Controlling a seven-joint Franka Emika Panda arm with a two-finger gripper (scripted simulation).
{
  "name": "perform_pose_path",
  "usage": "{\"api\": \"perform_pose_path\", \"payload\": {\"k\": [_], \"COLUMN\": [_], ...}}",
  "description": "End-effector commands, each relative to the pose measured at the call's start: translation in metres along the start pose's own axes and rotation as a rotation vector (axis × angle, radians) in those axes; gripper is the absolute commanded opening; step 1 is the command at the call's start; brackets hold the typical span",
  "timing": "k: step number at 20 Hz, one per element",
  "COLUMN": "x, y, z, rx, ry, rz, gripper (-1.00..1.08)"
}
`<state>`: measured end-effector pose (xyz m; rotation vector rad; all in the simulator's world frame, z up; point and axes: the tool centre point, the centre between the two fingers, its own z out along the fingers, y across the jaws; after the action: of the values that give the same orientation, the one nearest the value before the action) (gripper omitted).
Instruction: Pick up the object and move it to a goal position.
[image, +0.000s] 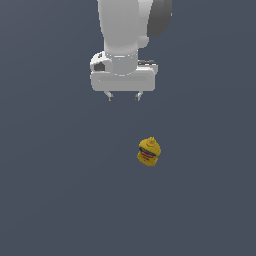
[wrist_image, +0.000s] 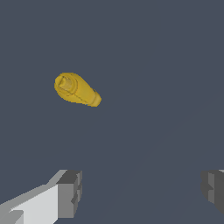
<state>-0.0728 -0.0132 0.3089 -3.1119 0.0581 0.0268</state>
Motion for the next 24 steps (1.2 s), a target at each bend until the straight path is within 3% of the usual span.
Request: {"api": "perform_pose_path", "payload": {"k": [1, 15, 24], "x": [0.000, 0.013, 0.024], "y": [0.000, -0.014, -0.022], "z": [0.000, -0.001, 0.006], "rx": [0.000, 0.000, -0.008], "ry": [0.000, 0.027, 0.025], "rz": [0.000, -0.007, -0.110], "gripper": [1.00, 1.00, 1.00]}}
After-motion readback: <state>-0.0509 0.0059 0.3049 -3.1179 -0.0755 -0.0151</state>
